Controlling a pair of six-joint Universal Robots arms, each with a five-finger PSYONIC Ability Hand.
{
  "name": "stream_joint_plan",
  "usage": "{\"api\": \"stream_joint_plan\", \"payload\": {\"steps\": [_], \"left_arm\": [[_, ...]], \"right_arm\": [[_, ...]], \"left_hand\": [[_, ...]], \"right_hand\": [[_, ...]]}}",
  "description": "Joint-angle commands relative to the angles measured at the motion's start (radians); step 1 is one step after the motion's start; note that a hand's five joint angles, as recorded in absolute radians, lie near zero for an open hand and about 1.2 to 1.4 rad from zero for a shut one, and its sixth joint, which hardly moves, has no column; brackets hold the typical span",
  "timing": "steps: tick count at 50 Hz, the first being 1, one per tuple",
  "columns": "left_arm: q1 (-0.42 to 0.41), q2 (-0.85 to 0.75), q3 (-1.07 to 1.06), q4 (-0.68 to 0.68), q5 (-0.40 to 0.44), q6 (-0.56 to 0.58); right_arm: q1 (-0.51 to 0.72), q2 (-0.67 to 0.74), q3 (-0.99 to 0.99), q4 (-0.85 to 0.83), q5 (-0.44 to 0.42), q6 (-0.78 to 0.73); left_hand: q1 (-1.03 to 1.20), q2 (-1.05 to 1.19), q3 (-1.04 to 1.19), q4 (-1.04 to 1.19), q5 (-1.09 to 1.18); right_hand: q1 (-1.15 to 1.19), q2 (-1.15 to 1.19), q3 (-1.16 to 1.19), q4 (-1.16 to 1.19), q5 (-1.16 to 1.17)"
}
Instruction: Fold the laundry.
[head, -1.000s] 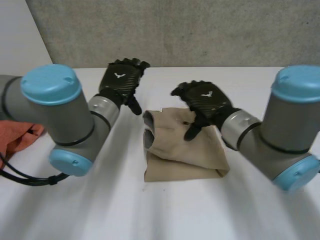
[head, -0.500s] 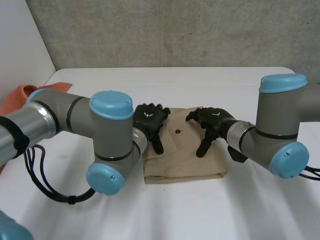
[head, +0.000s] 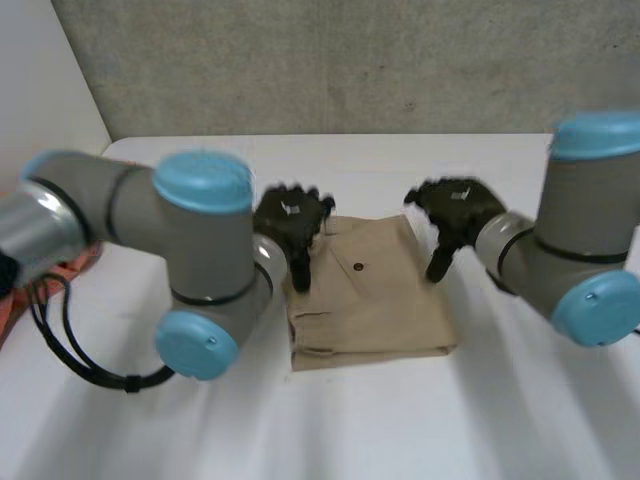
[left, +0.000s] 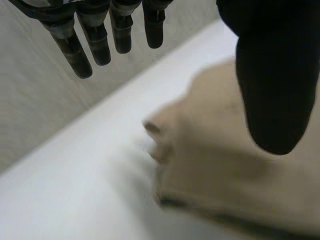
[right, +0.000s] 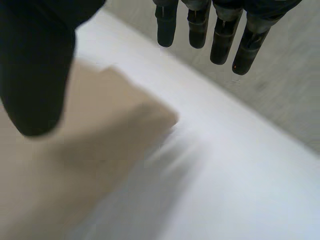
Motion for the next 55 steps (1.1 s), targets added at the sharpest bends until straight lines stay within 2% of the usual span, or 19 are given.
{"api": "stream_joint_plan", "payload": {"steps": [1, 5, 7, 15, 26, 33, 38, 41, 48, 55], "left_arm": [[0.070, 0.280, -0.078, 0.004, -0.005, -0.031], [0.144, 0.427, -0.129, 0.000, -0.006, -0.063], [0.174, 0.498, -0.158, -0.011, -0.008, -0.084], [0.227, 0.667, -0.311, -0.072, 0.003, -0.121], [0.227, 0.675, -0.345, -0.068, 0.003, -0.138], [0.234, 0.669, -0.388, -0.019, 0.003, -0.166], [0.233, 0.665, -0.455, 0.032, 0.003, -0.166], [0.231, 0.665, -0.501, 0.066, 0.005, -0.169], [0.231, 0.661, -0.572, 0.127, 0.005, -0.170], [0.230, 0.650, -0.603, 0.153, 0.005, -0.170]], "right_arm": [[-0.007, -0.213, 0.031, -0.047, 0.077, 0.040], [-0.034, -0.350, 0.066, -0.042, 0.167, 0.080], [-0.054, -0.410, 0.094, -0.039, 0.183, 0.085], [-0.074, -0.523, 0.191, 0.001, 0.177, 0.086], [-0.073, -0.526, 0.211, 0.022, 0.117, 0.085], [-0.111, -0.497, 0.229, 0.062, 0.048, 0.088], [-0.162, -0.379, 0.275, 0.150, -0.044, 0.092], [-0.163, -0.337, 0.310, 0.151, -0.069, 0.091], [-0.159, -0.218, 0.445, -0.019, -0.130, 0.117], [-0.153, -0.158, 0.502, -0.180, -0.176, 0.192]], "left_hand": [[0.003, -0.011, -0.018, -0.009, -0.029], [0.006, -0.008, -0.015, -0.006, -0.026], [0.006, -0.008, -0.015, -0.006, -0.026], [0.000, -0.014, -0.021, -0.012, -0.032], [-0.012, -0.026, -0.033, -0.023, -0.044], [-0.016, -0.029, -0.037, -0.027, -0.048], [-0.016, -0.029, -0.037, -0.027, -0.048], [-0.016, -0.029, -0.037, -0.027, -0.048], [-0.016, -0.029, -0.037, -0.027, -0.048], [-0.016, -0.029, -0.037, -0.027, -0.048]], "right_hand": [[0.002, -0.040, -0.030, -0.055, -0.061], [0.002, -0.040, -0.030, -0.055, -0.061], [0.002, -0.040, -0.030, -0.055, -0.061], [0.002, -0.040, -0.030, -0.055, -0.061], [0.002, -0.040, -0.030, -0.055, -0.061], [0.002, -0.040, -0.030, -0.055, -0.061], [0.002, -0.040, -0.030, -0.055, -0.061], [0.002, -0.040, -0.030, -0.055, -0.061], [0.038, -0.003, 0.007, -0.018, -0.025], [0.059, 0.017, 0.027, 0.003, -0.004]]}}
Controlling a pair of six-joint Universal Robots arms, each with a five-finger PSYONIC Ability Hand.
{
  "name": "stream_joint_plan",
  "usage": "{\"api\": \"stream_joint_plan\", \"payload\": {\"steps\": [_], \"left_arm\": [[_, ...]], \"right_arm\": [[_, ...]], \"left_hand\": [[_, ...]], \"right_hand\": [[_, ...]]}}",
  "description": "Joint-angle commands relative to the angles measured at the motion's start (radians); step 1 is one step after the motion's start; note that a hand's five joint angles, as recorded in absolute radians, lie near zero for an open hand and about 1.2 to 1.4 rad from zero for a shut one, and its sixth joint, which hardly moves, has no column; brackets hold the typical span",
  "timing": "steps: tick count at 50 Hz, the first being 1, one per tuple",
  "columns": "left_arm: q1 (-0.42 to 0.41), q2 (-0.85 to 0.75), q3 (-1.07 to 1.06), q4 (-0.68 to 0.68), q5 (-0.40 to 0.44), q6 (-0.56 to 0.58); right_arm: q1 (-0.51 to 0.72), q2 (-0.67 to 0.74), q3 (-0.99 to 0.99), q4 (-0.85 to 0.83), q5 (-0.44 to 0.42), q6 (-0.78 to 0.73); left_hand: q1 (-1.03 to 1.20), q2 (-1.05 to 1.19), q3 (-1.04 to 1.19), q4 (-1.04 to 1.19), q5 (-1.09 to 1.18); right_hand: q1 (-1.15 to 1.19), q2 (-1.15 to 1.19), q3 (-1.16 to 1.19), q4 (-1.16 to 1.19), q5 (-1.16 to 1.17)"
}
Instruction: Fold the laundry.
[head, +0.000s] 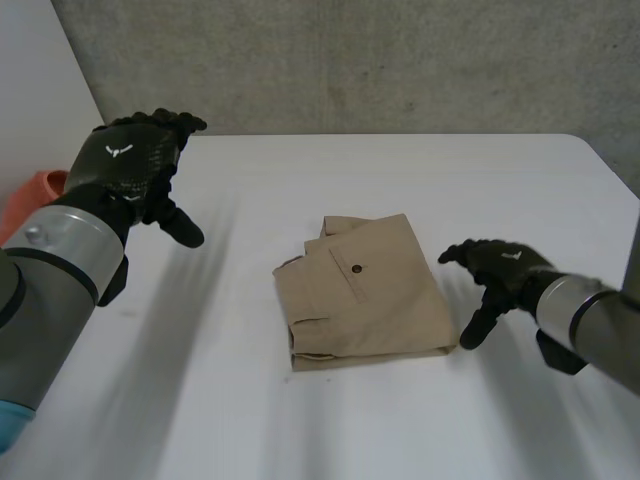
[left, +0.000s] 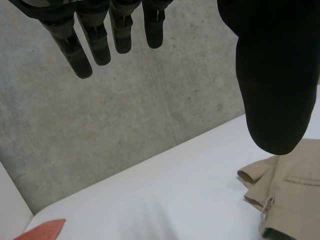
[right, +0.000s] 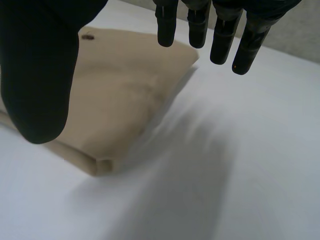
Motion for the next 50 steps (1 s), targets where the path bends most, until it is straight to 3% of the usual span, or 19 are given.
{"api": "stream_joint_plan", "payload": {"steps": [1, 6, 23, 26, 33, 39, 50], "left_arm": [[-0.001, -0.016, -0.027, 0.025, 0.000, 0.000], [0.002, -0.030, -0.034, 0.028, 0.000, -0.001], [0.002, -0.039, -0.034, 0.034, 0.000, -0.002], [0.002, -0.039, -0.034, 0.034, 0.000, -0.002], [0.002, -0.046, -0.034, 0.035, 0.000, -0.002], [0.004, -0.051, -0.034, 0.035, 0.000, -0.002], [0.017, -0.063, -0.041, 0.054, -0.001, -0.002]], "right_arm": [[0.009, 0.076, 0.065, -0.190, -0.055, 0.075], [0.011, 0.122, 0.063, -0.249, -0.063, 0.078], [0.039, 0.229, -0.018, -0.298, -0.055, 0.062], [0.040, 0.238, -0.024, -0.298, -0.054, 0.061], [0.043, 0.243, -0.041, -0.301, -0.052, 0.059], [0.060, 0.257, -0.071, -0.301, -0.061, 0.024], [0.106, 0.363, -0.272, -0.304, -0.064, -0.203]], "left_hand": [[-0.016, -0.029, -0.037, -0.027, -0.048], [-0.016, -0.029, -0.037, -0.027, -0.048], [-0.016, -0.029, -0.037, -0.027, -0.048], [-0.016, -0.029, -0.037, -0.027, -0.048], [-0.016, -0.029, -0.037, -0.027, -0.048], [-0.016, -0.029, -0.037, -0.027, -0.048], [-0.016, -0.029, -0.037, -0.027, -0.048]], "right_hand": [[0.059, 0.017, 0.027, 0.003, -0.004], [0.079, 0.038, 0.048, 0.023, 0.016], [0.487, 0.446, 0.456, 0.431, 0.424], [0.631, 0.590, 0.599, 0.575, 0.568], [1.223, 1.182, 1.192, 1.167, 1.160], [1.223, 1.182, 1.192, 1.167, 1.160], [1.223, 1.182, 1.192, 1.167, 1.160]]}}
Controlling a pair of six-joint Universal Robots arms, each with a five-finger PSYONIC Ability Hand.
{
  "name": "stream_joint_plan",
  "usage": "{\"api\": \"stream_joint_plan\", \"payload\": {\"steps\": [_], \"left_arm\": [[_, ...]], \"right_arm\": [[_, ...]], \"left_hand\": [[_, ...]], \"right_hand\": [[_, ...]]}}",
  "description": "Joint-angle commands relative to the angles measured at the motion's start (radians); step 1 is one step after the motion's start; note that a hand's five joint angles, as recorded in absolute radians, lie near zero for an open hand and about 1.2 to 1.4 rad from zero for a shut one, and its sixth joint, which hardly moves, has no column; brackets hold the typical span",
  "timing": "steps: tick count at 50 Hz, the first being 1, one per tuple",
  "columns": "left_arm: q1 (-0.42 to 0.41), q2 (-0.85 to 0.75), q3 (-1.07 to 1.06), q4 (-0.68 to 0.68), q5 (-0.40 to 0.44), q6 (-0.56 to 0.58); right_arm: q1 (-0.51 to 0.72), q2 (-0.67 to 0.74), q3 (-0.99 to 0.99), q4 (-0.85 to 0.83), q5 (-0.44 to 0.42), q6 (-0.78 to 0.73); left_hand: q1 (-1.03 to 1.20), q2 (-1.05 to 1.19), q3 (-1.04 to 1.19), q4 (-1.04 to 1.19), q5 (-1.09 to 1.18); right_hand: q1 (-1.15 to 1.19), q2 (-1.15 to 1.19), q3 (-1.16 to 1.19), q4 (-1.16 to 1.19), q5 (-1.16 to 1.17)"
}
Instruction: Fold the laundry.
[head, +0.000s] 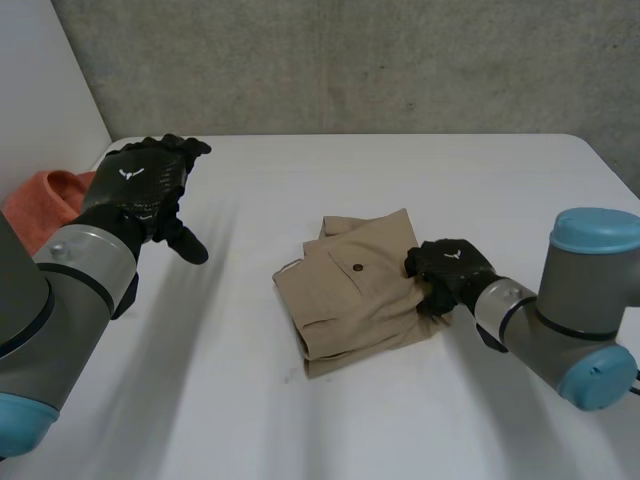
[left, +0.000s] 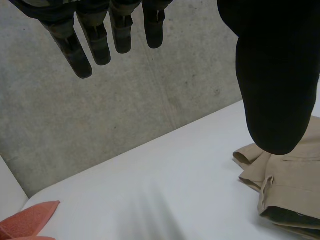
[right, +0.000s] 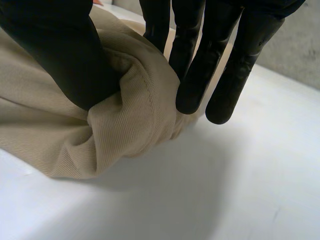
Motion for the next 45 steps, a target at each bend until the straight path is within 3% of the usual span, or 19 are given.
{"api": "stream_joint_plan", "payload": {"steps": [1, 14, 22, 28, 45], "left_arm": [[0.008, -0.012, -0.007, 0.013, -0.001, 0.000], [0.008, -0.054, -0.016, 0.015, -0.006, -0.002], [0.007, -0.075, -0.016, 0.015, -0.007, -0.002], [0.007, -0.087, -0.016, 0.016, -0.009, -0.002], [0.001, -0.094, -0.016, 0.019, -0.009, -0.002]], "right_arm": [[0.016, 0.097, -0.183, -0.003, 0.000, -0.160], [-0.018, 0.367, -0.687, -0.011, 0.006, -0.211], [-0.168, 0.571, -1.024, 0.000, 0.051, -0.208], [-0.264, 0.712, -1.223, 0.000, 0.132, -0.212], [-0.470, 0.772, -1.301, 0.006, 0.210, -0.277]], "left_hand": [[-0.016, -0.029, -0.037, -0.027, -0.048], [-0.016, -0.029, -0.037, -0.027, -0.048], [-0.016, -0.029, -0.037, -0.027, -0.048], [-0.016, -0.029, -0.037, -0.027, -0.048], [-0.016, -0.029, -0.037, -0.027, -0.048]], "right_hand": [[0.492, 0.243, 0.211, 0.210, 0.302], [0.492, 0.243, 0.211, 0.210, 0.302], [0.492, 0.243, 0.211, 0.210, 0.302], [0.492, 0.243, 0.211, 0.210, 0.302], [0.492, 0.243, 0.211, 0.210, 0.302]]}}
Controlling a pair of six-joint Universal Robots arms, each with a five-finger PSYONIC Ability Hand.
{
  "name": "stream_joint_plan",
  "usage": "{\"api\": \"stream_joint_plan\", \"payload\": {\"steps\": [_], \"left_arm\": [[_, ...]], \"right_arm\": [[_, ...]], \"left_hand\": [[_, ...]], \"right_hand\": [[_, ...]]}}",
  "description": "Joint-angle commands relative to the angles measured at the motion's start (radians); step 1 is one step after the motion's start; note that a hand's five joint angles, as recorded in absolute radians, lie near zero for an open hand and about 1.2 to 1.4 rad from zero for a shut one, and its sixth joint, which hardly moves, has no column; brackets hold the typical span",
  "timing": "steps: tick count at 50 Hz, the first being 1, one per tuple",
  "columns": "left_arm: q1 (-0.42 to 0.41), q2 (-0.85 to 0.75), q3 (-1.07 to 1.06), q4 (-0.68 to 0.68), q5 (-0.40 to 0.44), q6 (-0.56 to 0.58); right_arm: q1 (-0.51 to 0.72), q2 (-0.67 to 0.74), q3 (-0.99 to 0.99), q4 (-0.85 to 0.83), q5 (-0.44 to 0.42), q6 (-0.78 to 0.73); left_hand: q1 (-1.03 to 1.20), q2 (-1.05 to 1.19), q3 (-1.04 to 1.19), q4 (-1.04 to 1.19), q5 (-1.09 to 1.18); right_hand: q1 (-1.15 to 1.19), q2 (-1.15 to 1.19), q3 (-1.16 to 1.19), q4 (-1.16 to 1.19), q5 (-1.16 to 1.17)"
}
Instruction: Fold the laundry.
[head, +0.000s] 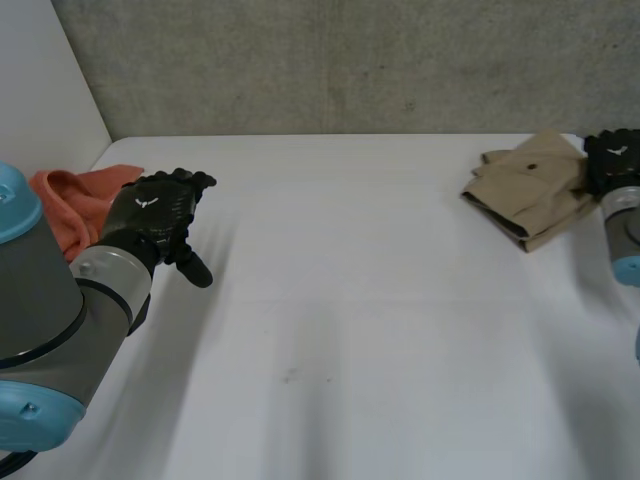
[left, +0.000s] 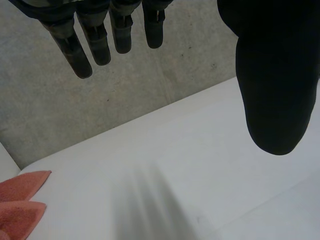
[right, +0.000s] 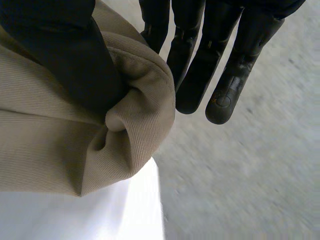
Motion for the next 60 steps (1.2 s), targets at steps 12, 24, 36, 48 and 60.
{"api": "stream_joint_plan", "payload": {"steps": [12, 24, 36, 48, 60], "left_arm": [[-0.013, 0.001, 0.000, 0.000, 0.000, 0.000], [-0.013, 0.005, -0.005, -0.002, -0.001, 0.000], [-0.008, 0.021, -0.003, -0.003, 0.005, 0.000], [-0.005, 0.076, 0.029, 0.000, 0.008, 0.006], [-0.003, 0.102, 0.095, -0.002, 0.009, 0.008]], "right_arm": [[-0.113, -0.019, 0.059, 0.125, 0.036, -0.110], [-0.105, -0.107, 0.153, 0.177, 0.053, -0.148], [-0.105, -0.375, 0.285, 0.240, 0.193, -0.203], [0.085, -0.680, 0.326, 0.242, 0.210, -0.177], [0.366, -0.947, 0.729, 0.252, 0.073, 0.203]], "left_hand": [[-0.016, -0.029, -0.037, -0.027, -0.047], [-0.016, -0.029, -0.037, -0.027, -0.047], [-0.016, -0.029, -0.037, -0.027, -0.047], [-0.016, -0.029, -0.037, -0.027, -0.047], [-0.016, -0.029, -0.037, -0.027, -0.047]], "right_hand": [[0.477, 0.230, 0.210, 0.209, 0.281], [-0.745, -0.991, -1.012, -1.013, -0.941], [-0.745, -0.991, -1.012, -1.013, -0.941], [-0.745, -0.991, -1.012, -1.013, -0.941], [-0.745, -0.991, -1.012, -1.013, -0.941]]}}
